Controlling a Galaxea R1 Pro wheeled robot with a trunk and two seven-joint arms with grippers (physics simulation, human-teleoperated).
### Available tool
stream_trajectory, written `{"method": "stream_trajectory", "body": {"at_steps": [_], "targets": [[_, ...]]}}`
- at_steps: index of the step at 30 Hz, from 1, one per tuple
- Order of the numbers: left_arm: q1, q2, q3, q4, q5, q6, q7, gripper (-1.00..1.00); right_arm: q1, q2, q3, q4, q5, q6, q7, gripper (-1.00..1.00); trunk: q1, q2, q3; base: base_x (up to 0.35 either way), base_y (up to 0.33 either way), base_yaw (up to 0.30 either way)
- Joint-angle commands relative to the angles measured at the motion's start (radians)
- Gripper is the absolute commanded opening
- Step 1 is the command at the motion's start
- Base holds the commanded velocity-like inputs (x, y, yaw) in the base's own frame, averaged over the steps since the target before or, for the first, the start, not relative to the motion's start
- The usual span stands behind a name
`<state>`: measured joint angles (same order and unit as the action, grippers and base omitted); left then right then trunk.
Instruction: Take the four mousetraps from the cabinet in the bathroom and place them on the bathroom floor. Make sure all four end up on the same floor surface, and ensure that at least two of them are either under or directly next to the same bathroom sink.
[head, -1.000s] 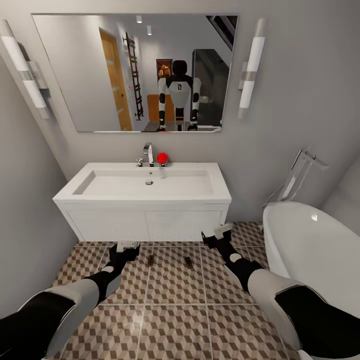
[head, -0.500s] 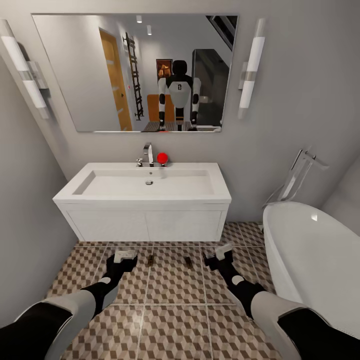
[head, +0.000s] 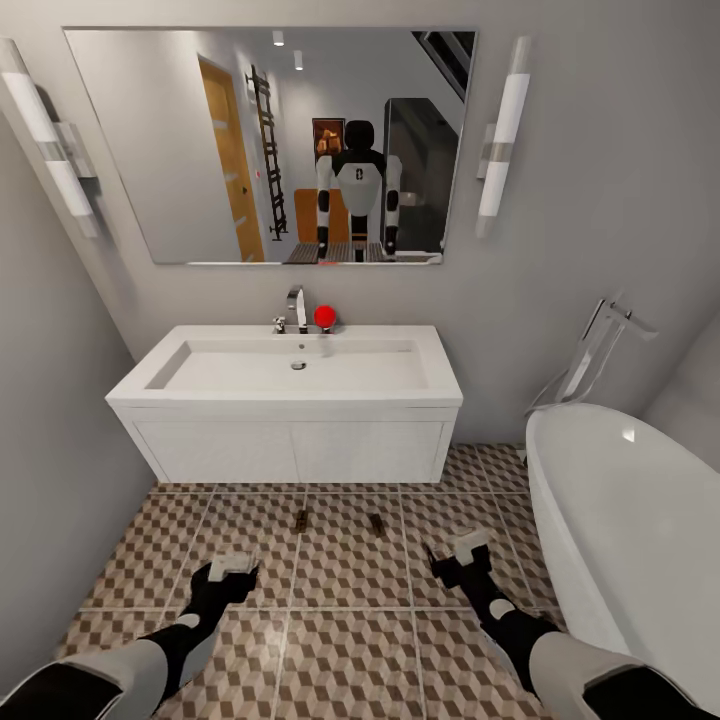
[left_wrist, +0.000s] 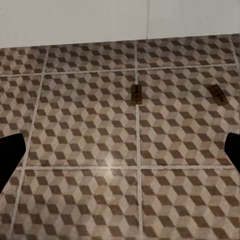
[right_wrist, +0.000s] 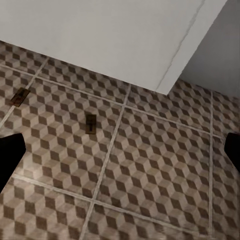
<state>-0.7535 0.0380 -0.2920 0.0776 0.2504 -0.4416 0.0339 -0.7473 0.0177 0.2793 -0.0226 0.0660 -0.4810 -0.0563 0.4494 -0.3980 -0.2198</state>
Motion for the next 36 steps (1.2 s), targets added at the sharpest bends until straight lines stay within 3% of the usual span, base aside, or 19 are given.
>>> {"method": "stream_trajectory", "body": {"at_steps": [1,7,12,26,36], "targets": [[0.007,0.003,-0.009,0.004,0.005,-0.006,0.002,1.0,0.01,-0.004,0.002,0.001,-0.002,-0.003,-0.006,1.0,0.001,-0.002,-0.002,0.0,0.0,0.0],[0.073,0.032,-0.008,0.004,0.006,-0.012,0.002,1.0,0.074,-0.021,0.002,0.002,-0.101,-0.04,-0.002,1.0,0.001,-0.002,-0.002,0.0,0.0,0.0],[0.117,0.048,-0.008,0.005,0.006,-0.022,0.001,1.0,0.114,-0.027,0.002,0.004,-0.146,-0.069,0.0,1.0,0.001,-0.002,-0.002,0.0,0.0,0.0],[0.231,0.074,-0.008,0.004,0.007,-0.089,0.005,1.0,0.179,-0.027,0.003,0.004,-0.169,-0.081,-0.002,1.0,0.001,-0.002,-0.002,0.0,0.0,0.0],[0.245,0.053,-0.007,0.003,0.023,-0.136,0.04,1.0,0.184,-0.024,0.003,0.004,-0.17,-0.08,-0.006,1.0,0.001,-0.002,-0.002,0.0,0.0,0.0]]}}
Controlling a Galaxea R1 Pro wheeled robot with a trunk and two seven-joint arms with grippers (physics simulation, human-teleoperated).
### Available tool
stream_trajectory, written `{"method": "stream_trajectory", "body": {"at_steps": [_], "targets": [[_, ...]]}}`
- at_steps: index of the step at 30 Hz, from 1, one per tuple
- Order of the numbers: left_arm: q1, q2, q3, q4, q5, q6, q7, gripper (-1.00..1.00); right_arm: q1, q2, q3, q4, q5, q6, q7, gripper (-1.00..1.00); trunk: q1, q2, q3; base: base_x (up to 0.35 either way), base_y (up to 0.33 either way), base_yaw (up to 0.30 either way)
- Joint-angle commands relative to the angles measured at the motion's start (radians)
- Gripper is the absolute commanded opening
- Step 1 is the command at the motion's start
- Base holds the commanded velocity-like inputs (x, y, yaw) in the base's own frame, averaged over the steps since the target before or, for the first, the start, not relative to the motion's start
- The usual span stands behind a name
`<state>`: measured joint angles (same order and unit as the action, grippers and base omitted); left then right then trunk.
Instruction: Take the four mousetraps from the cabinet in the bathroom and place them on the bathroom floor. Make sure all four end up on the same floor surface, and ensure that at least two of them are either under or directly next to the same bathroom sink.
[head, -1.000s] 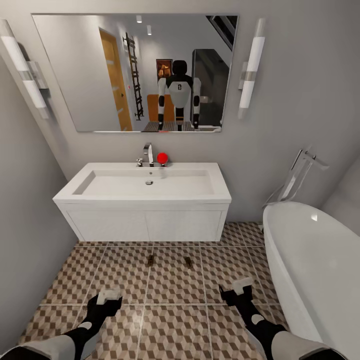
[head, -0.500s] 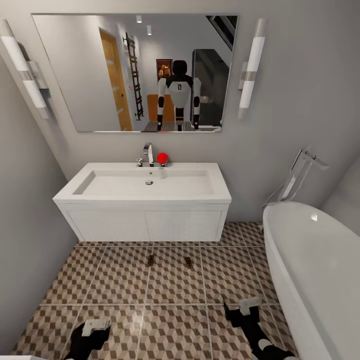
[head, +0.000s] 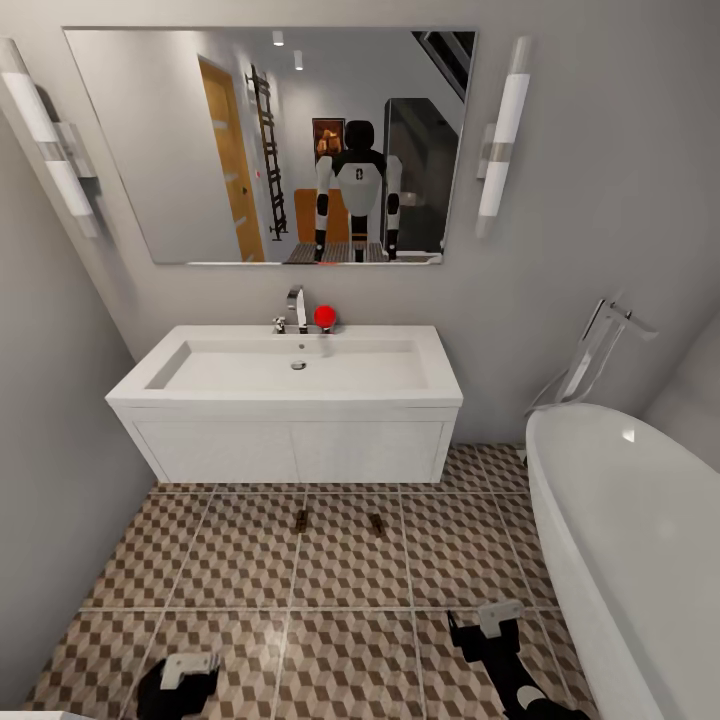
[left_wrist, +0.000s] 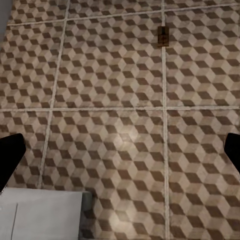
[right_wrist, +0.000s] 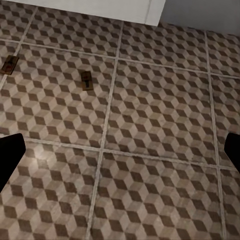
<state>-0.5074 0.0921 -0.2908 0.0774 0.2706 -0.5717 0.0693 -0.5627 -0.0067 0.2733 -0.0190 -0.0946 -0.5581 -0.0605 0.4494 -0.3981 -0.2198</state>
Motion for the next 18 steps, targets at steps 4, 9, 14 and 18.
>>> {"method": "stream_trajectory", "body": {"at_steps": [4,9,14,18], "targets": [[-0.001,-0.003,-0.008,0.004,0.021,-0.077,0.025,1.0,0.0,0.0,0.009,0.001,-0.01,-0.002,-0.002,1.0,0.001,-0.002,-0.002,0.0,0.0,0.0],[0.01,-0.004,-0.008,0.004,0.037,-0.209,0.04,1.0,0.0,0.0,0.009,0.001,-0.01,-0.002,-0.002,1.0,0.001,-0.002,-0.002,0.0,0.0,0.0],[0.039,-0.006,-0.008,0.004,0.042,-0.296,0.05,1.0,0.0,0.001,0.009,0.001,-0.01,-0.002,-0.002,1.0,0.001,-0.002,-0.002,0.0,0.0,0.0],[0.075,-0.008,-0.008,0.005,0.043,-0.359,0.053,1.0,0.0,0.001,0.009,0.001,-0.01,-0.002,-0.002,1.0,0.001,-0.002,-0.002,0.0,0.0,0.0]]}}
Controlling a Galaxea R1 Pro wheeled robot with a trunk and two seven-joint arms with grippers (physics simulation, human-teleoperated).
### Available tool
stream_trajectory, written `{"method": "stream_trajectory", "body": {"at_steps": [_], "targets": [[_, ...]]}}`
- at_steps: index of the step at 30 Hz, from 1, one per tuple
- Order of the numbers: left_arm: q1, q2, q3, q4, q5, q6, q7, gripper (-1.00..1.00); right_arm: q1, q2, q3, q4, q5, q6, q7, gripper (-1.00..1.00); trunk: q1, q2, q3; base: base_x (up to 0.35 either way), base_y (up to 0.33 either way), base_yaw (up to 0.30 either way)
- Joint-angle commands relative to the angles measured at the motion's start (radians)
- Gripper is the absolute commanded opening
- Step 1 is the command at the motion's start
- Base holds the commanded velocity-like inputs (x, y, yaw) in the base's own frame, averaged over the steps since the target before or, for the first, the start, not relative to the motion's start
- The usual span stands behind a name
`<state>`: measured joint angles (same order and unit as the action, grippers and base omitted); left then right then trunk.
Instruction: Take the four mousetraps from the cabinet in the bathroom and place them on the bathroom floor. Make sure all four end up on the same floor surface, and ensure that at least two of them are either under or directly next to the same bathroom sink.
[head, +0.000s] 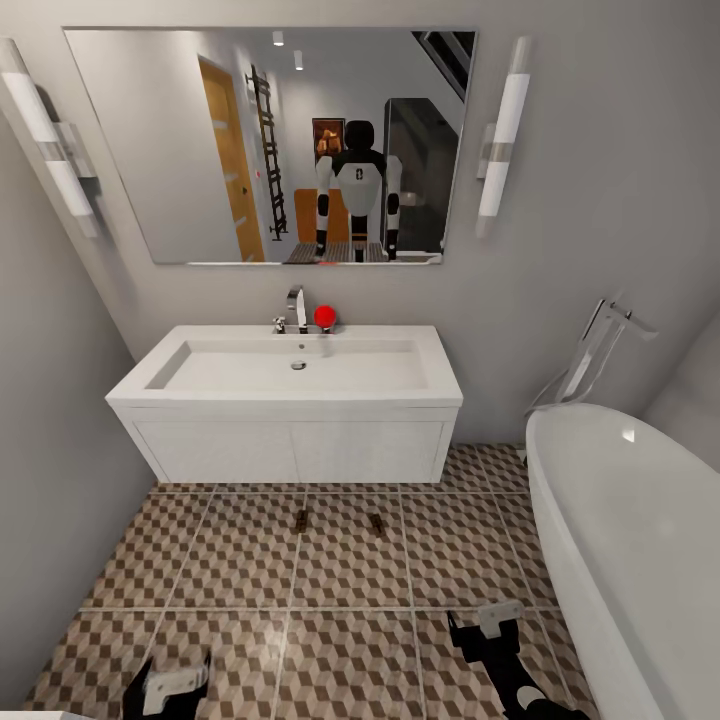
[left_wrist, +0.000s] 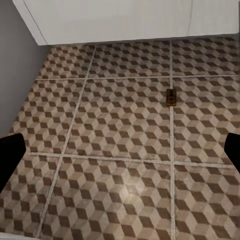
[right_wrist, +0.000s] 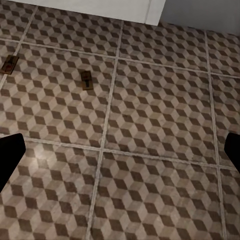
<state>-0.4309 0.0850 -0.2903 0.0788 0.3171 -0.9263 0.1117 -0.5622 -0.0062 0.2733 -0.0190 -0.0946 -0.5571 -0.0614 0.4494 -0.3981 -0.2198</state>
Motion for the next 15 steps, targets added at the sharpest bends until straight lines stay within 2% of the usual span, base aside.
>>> {"method": "stream_trajectory", "body": {"at_steps": [1,9,12,15], "targets": [[0.008,-0.001,-0.009,0.003,-0.003,-0.019,0.011,1.0,-0.001,0.0,0.009,0.001,-0.01,-0.003,-0.001,1.0,0.001,-0.002,-0.002,0.0,0.0,0.0],[0.125,-0.001,-0.009,0.004,-0.003,-0.12,0.012,1.0,-0.001,0.0,0.009,0.001,-0.01,-0.003,-0.001,1.0,0.001,-0.002,-0.002,0.0,0.0,0.0],[0.172,-0.001,-0.009,0.004,-0.003,-0.121,0.013,1.0,-0.001,0.0,0.009,0.001,-0.01,-0.003,-0.001,1.0,0.001,-0.002,-0.002,0.0,0.0,0.0],[0.191,0.0,-0.008,0.003,-0.003,-0.121,0.017,1.0,-0.001,0.001,0.009,0.001,-0.01,-0.003,-0.001,1.0,0.001,-0.002,-0.002,0.0,0.0,0.0]]}}
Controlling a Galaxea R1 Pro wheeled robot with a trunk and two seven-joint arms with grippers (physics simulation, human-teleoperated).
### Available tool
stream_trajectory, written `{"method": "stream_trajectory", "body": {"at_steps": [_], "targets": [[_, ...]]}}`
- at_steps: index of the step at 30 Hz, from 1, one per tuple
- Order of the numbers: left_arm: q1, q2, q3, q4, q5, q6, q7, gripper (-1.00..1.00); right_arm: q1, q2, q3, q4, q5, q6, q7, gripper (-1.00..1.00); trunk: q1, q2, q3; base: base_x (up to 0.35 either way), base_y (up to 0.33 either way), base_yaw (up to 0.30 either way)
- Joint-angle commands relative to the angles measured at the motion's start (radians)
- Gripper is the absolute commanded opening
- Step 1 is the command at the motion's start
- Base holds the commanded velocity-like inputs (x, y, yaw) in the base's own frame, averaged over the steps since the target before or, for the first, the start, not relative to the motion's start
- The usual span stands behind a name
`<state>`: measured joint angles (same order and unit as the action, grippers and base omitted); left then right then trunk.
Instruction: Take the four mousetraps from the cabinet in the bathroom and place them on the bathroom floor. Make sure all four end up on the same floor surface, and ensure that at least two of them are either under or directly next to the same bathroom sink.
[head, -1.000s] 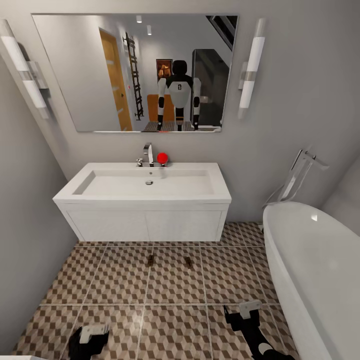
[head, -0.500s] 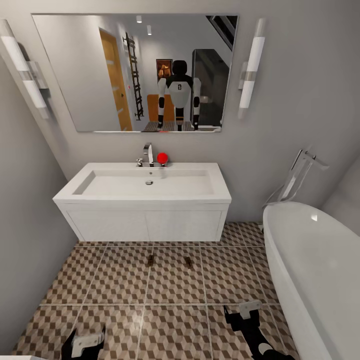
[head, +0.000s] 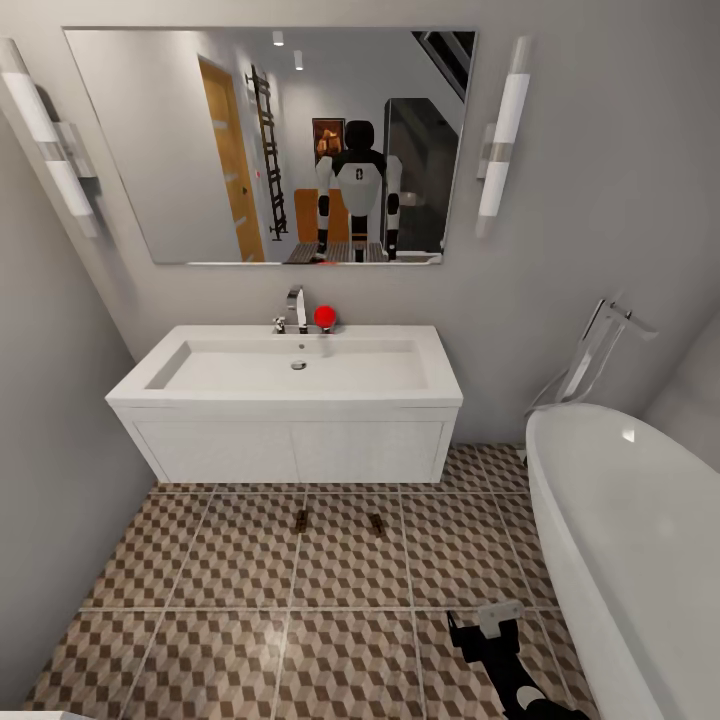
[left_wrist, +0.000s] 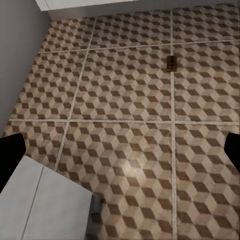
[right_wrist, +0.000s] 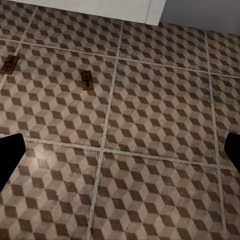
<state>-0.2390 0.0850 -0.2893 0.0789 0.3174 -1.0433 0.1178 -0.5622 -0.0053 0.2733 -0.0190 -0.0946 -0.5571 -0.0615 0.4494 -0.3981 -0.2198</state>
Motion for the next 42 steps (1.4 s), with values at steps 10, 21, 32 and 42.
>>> {"method": "stream_trajectory", "body": {"at_steps": [10,21,32,42], "targets": [[0.016,-0.006,-0.007,-0.003,-0.002,0.11,0.041,1.0,-0.001,0.001,0.009,0.001,-0.01,-0.002,-0.001,1.0,0.001,-0.002,-0.002,0.0,0.0,0.0],[0.019,-0.019,0.0,-0.04,-0.001,0.413,0.047,1.0,-0.001,0.001,0.008,0.001,-0.01,-0.001,-0.003,1.0,0.001,-0.002,-0.002,0.0,0.0,0.0],[0.02,-0.016,0.0,-0.189,-0.002,0.65,0.047,1.0,-0.001,0.0,0.008,0.001,-0.011,-0.001,-0.002,1.0,0.001,-0.002,-0.002,0.0,0.0,0.0],[0.02,-0.013,-0.001,-0.279,-0.003,0.661,0.052,1.0,-0.001,0.006,0.009,0.001,-0.011,-0.001,-0.001,1.0,0.001,-0.002,-0.002,0.0,0.0,0.0]]}}
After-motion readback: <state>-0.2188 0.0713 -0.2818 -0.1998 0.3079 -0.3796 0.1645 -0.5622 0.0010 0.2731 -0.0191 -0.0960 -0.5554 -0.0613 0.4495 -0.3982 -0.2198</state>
